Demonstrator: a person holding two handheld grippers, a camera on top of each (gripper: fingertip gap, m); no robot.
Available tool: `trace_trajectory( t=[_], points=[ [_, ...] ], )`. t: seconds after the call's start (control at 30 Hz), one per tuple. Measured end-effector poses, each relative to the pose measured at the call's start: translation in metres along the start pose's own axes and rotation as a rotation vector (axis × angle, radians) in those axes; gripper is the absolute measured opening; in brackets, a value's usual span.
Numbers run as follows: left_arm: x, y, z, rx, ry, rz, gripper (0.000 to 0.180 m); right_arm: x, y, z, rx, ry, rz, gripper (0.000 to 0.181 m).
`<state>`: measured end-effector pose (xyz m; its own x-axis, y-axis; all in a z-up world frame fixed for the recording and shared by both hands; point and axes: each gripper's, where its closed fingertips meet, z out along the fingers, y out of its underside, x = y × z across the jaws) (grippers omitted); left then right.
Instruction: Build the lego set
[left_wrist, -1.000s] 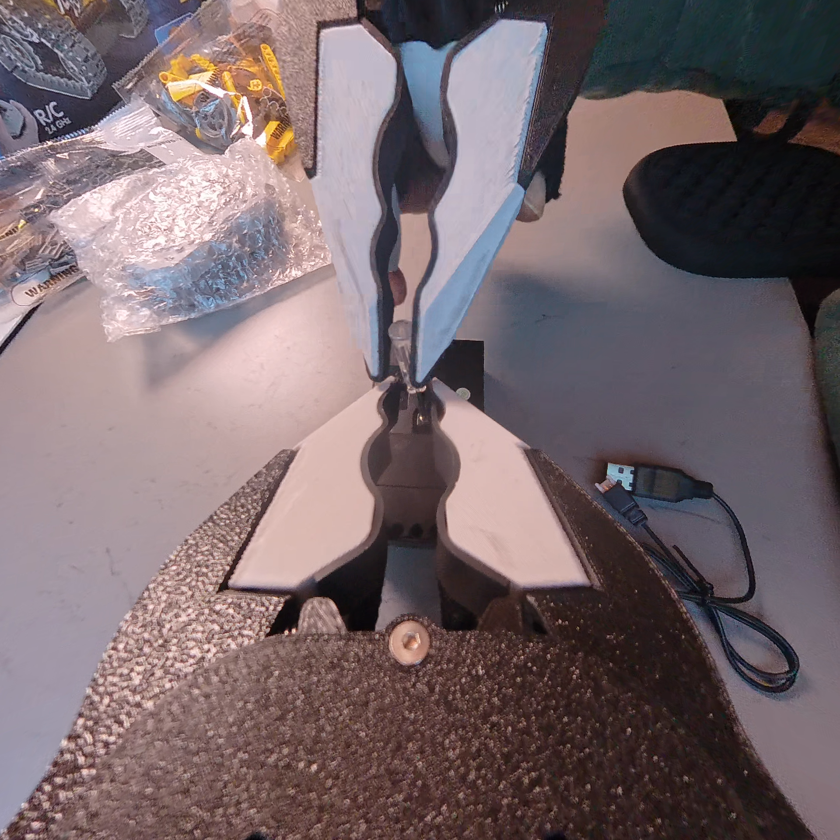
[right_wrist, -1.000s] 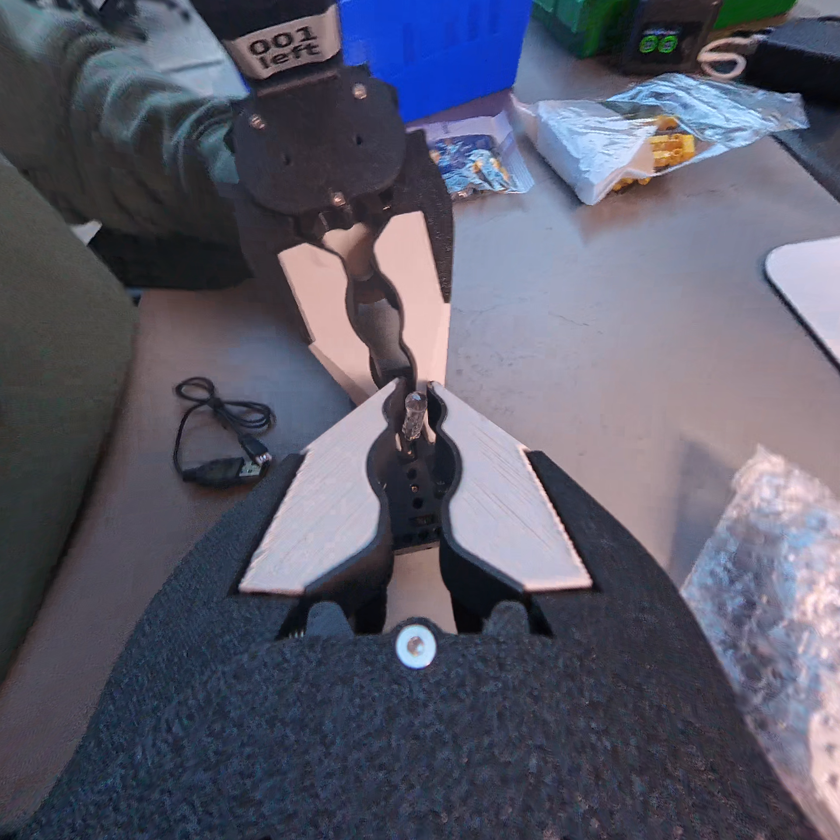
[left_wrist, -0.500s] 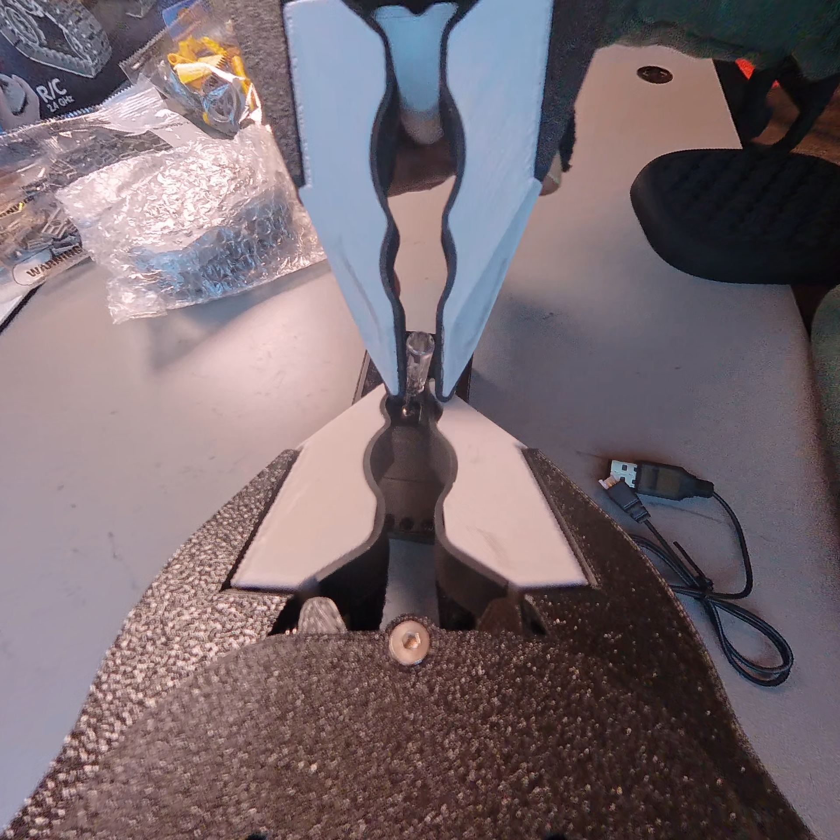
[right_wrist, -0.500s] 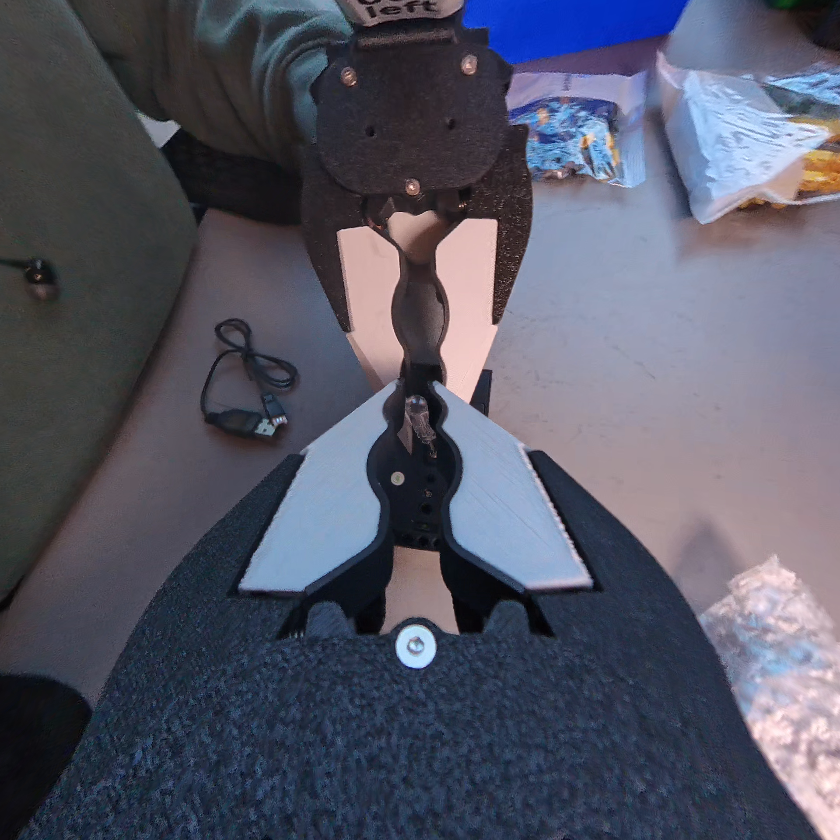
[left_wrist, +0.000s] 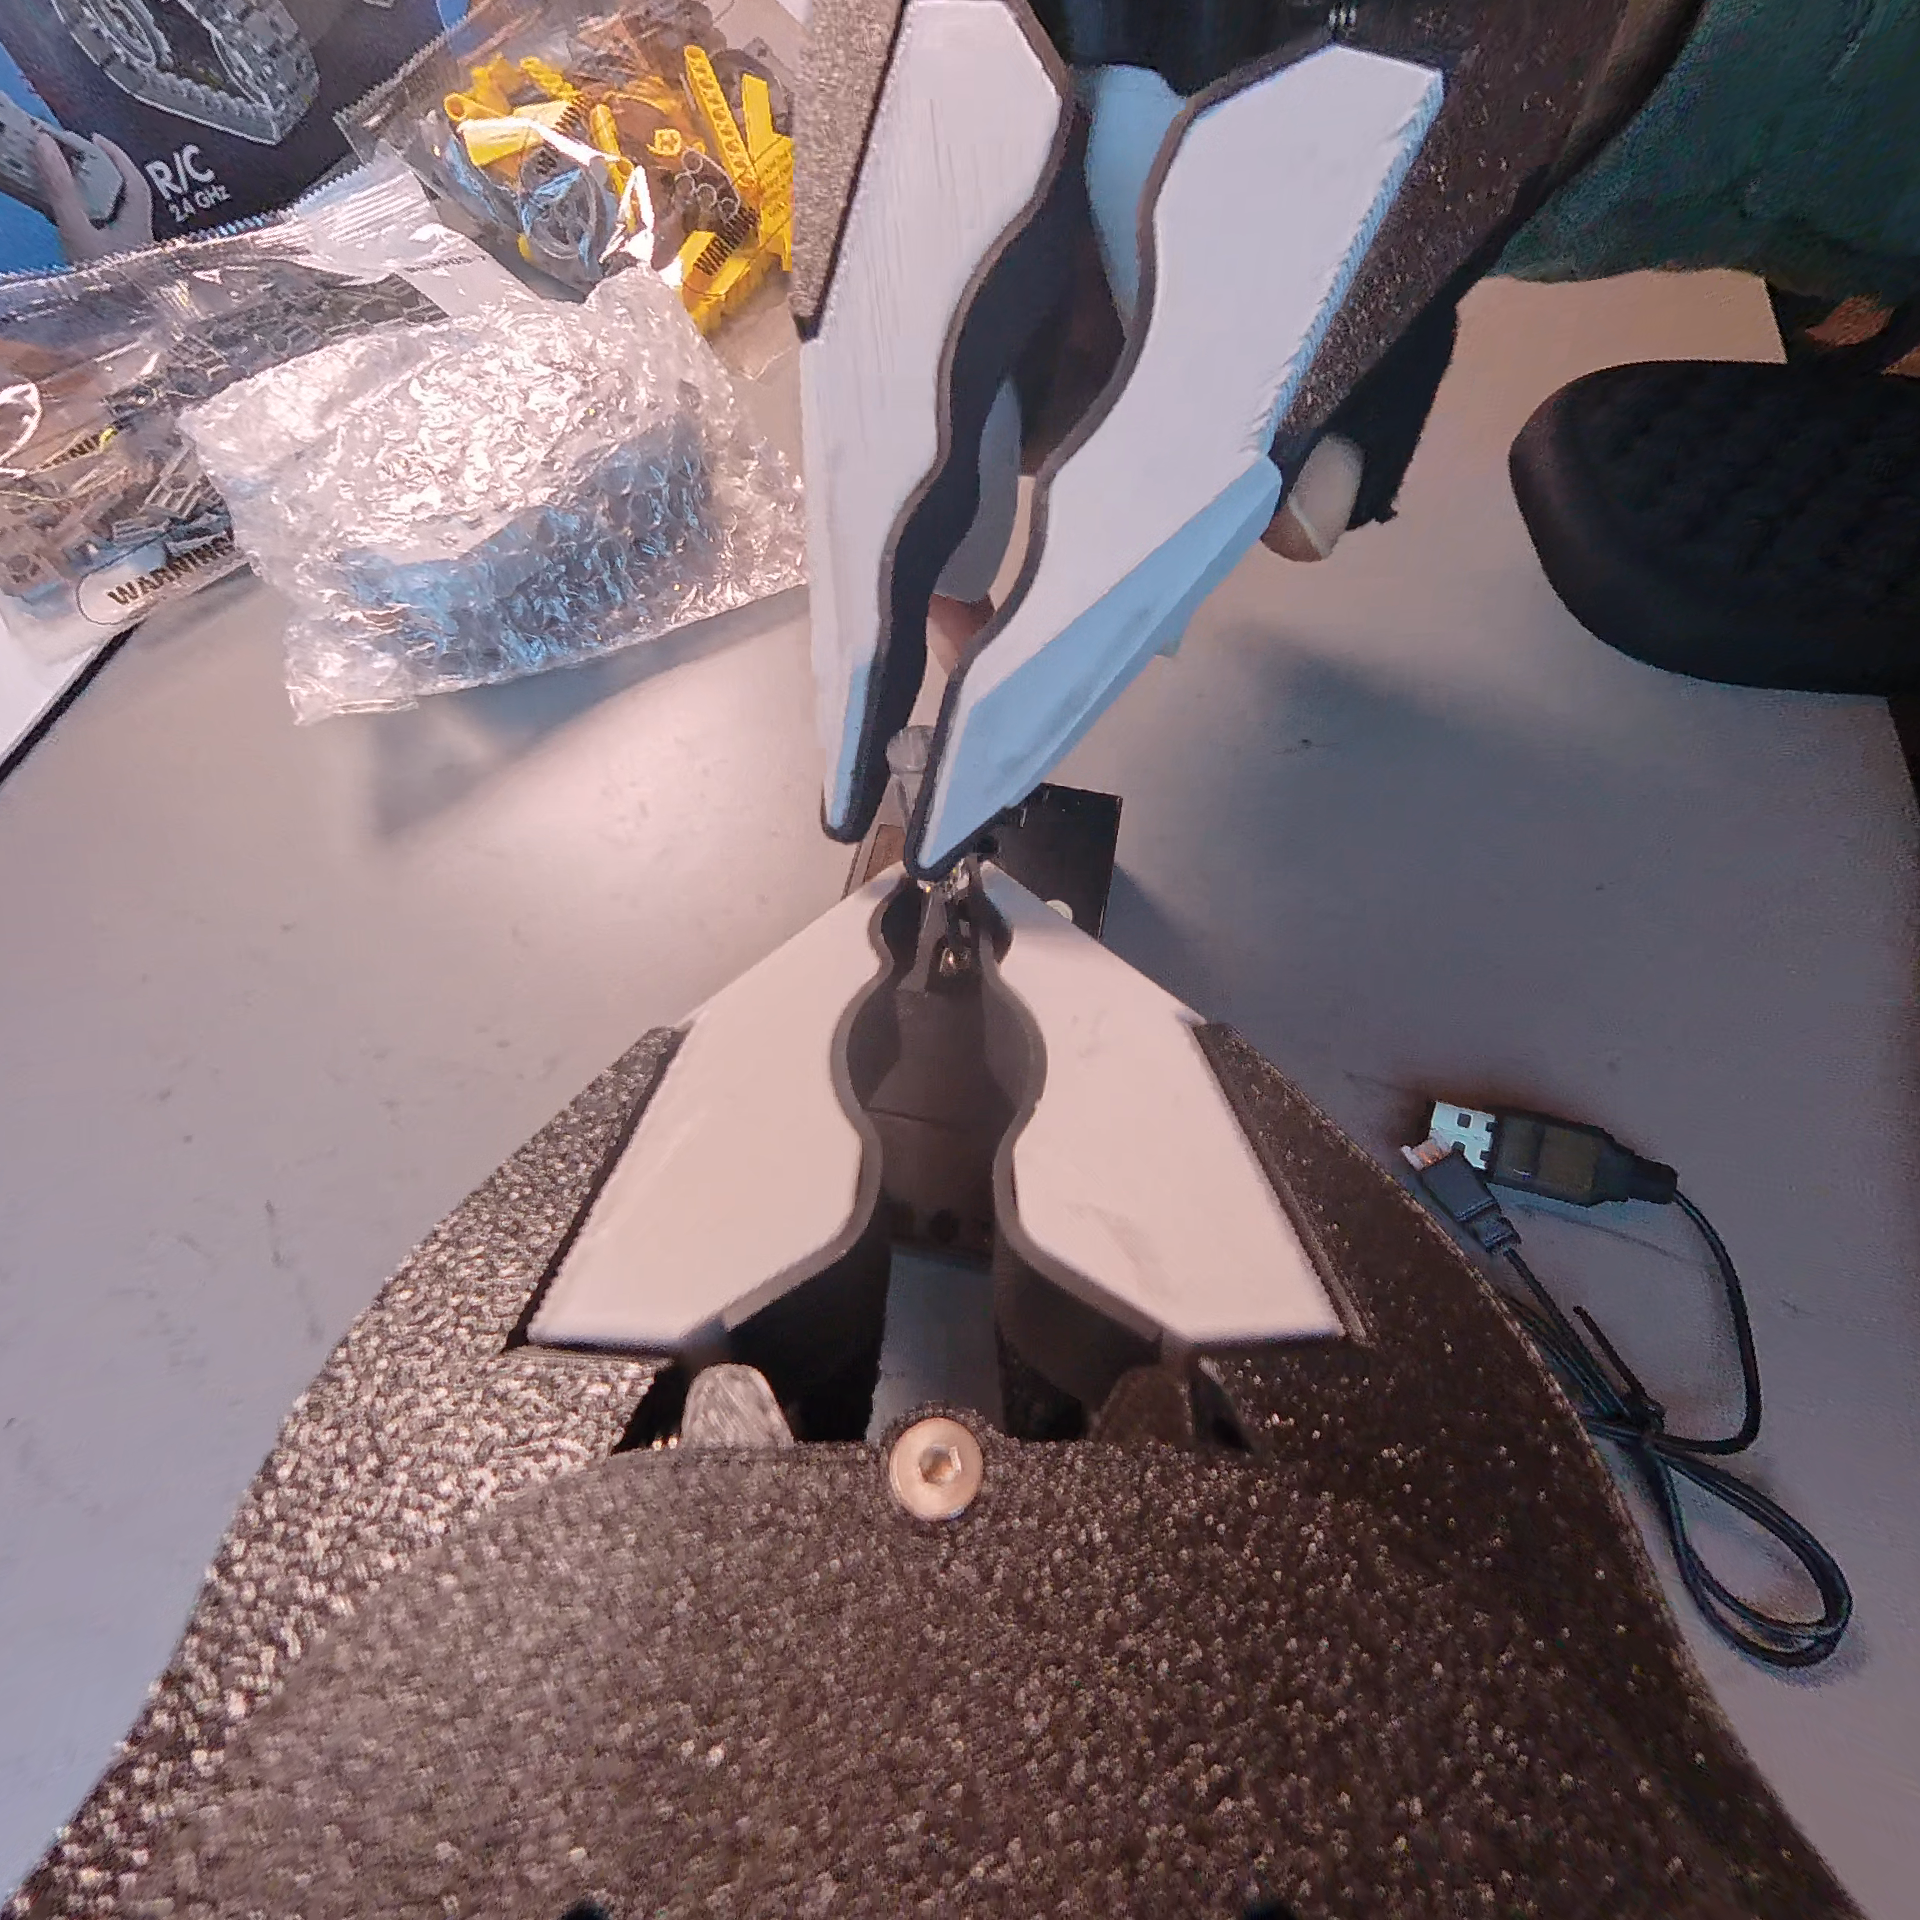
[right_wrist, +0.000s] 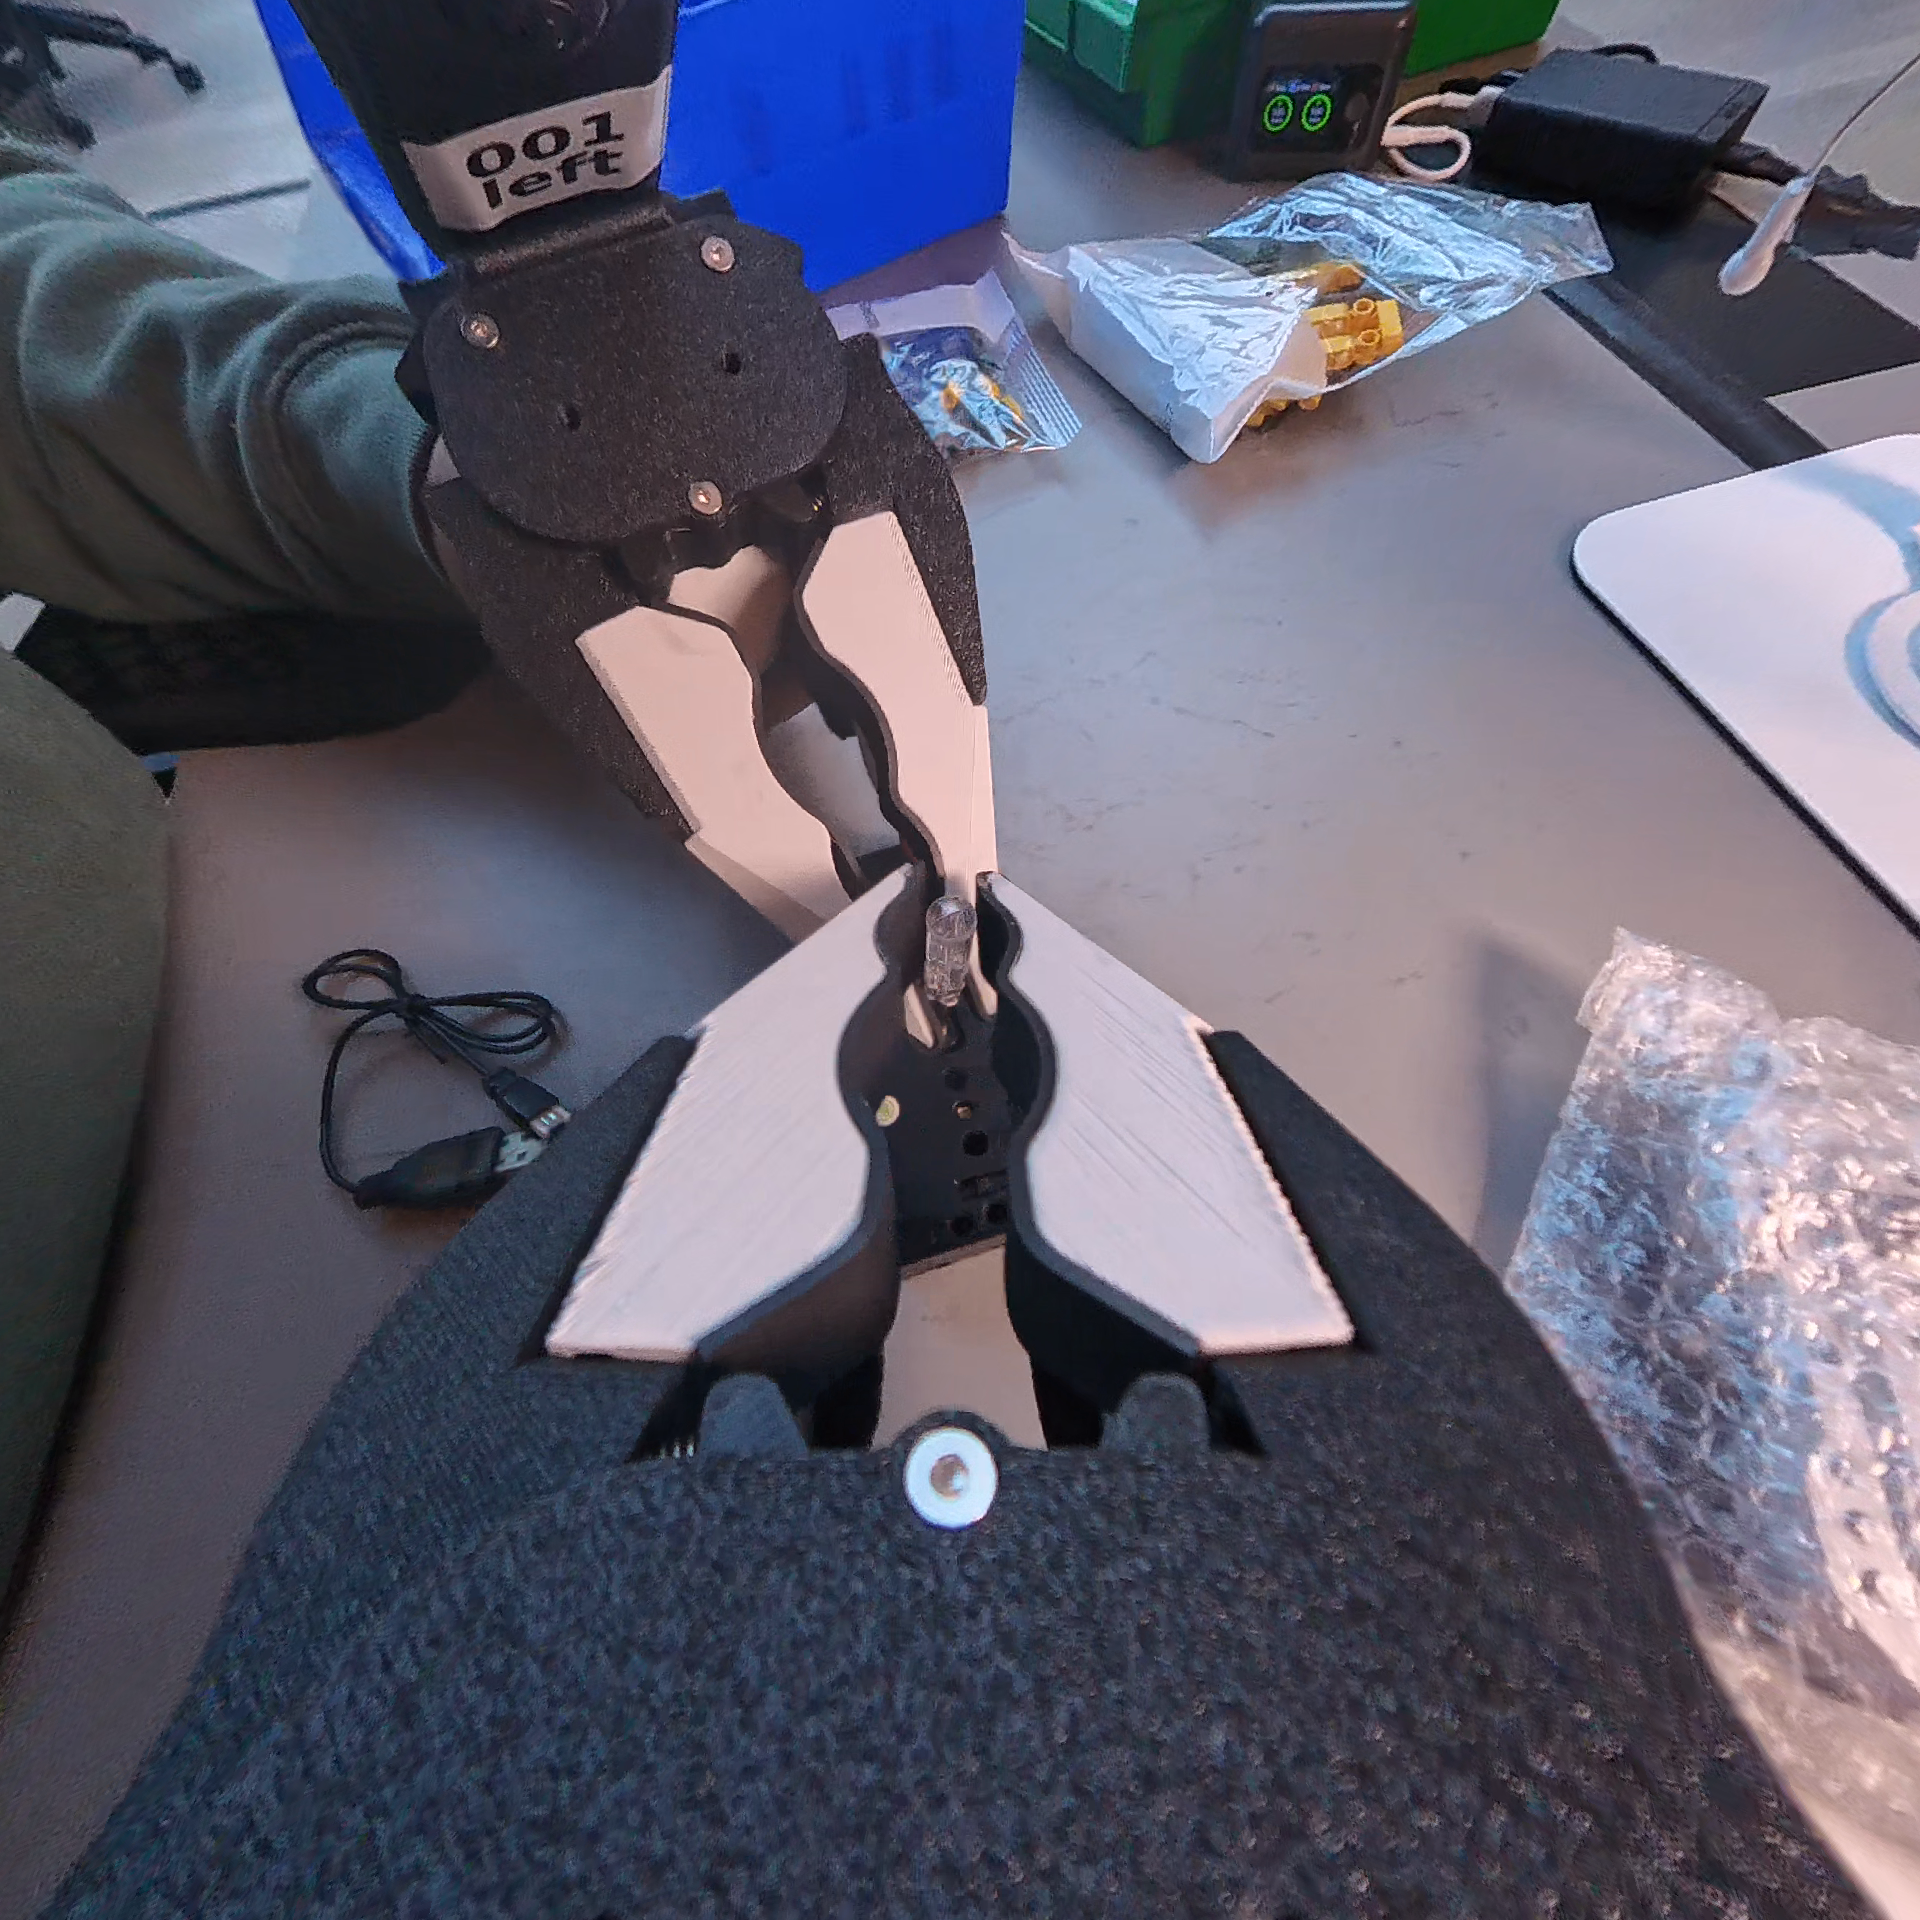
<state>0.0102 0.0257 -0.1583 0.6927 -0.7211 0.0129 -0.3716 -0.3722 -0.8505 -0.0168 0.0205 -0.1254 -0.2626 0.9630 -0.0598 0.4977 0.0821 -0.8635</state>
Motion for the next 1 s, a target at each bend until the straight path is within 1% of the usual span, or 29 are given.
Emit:
trace_trajectory(
  t=[0.03, 0.13, 0.23, 0.27, 0.33, 0.4, 0.47, 0.53, 0.6, 0.73, 0.8, 0.87, 0.9, 0.97, 1.0],
  points=[
    [-0.001, 0.001, 0.0, 0.0, 0.0, 0.012, 0.008, 0.001, 0.0, 0.001, -0.019, -0.025, -0.025, 0.007],
    [0.001, -0.001, -0.004, 0.03, 0.045, 0.036, 0.018, 0.004, 0.001, 0.003, -0.095, -0.121, -0.138, 0.007],
    [0.002, -0.006, -0.011, 0.074, 0.09, 0.037, 0.015, -0.004, 0.003, 0.001, -0.132, -0.29, -0.31, 0.007],
    [0.001, -0.005, -0.012, 0.075, 0.089, 0.042, 0.011, -0.005, 0.003, 0.001, -0.14, -0.34, -0.327, 0.007],
    [0.002, -0.004, -0.012, 0.069, 0.096, 0.062, 0.01, -0.009, 0.003, 0.001, -0.154, -0.44, -0.344, 0.007],
    [0.002, -0.002, -0.01, 0.064, 0.093, 0.073, 0.008, -0.011, 0.004, -0.001, -0.165, -0.524, -0.317, 0.007],
    [0.001, -0.002, -0.008, 0.061, 0.08, 0.073, 0.007, -0.01, 0.003, 0.001, -0.153, -0.546, -0.285, 0.007],
    [0.0, -0.002, -0.008, 0.057, 0.067, 0.065, 0.007, -0.009, 0.002, 0.002, -0.116, -0.513, -0.253, 0.007],
    [-0.001, -0.001, -0.008, 0.054, 0.052, 0.058, 0.007, -0.004, 0.001, 0.003, -0.076, -0.417, -0.211, 0.007],
    [0.0, -0.001, -0.009, 0.046, 0.032, 0.063, 0.006, 0.0, -0.002, -0.005, 0.035, -0.18, -0.087, 0.019],
    [0.0, -0.001, -0.008, 0.043, 0.026, 0.062, 0.006, 0.0, 0.002, -0.007, 0.071, -0.072, 0.006, 0.017],
    [0.0, -0.001, -0.008, 0.04, 0.024, 0.068, 0.006, -0.004, 0.001, -0.006, 0.121, -0.02, 0.093, 0.017],
    [0.0, -0.001, -0.008, 0.038, 0.02, 0.069, 0.006, -0.005, 0.001, -0.005, 0.138, 0.011, 0.1, 0.017],
    [-0.001, -0.001, -0.008, 0.033, 0.009, 0.07, 0.006, 0.002, 0.005, -0.002, 0.116, 0.09, 0.065, 0.007],
    [-0.001, 0.0, -0.009, 0.03, 0.006, 0.074, 0.006, 0.002, 0.004, -0.001, 0.117, 0.093, 0.047, 0.007]
  ],
)
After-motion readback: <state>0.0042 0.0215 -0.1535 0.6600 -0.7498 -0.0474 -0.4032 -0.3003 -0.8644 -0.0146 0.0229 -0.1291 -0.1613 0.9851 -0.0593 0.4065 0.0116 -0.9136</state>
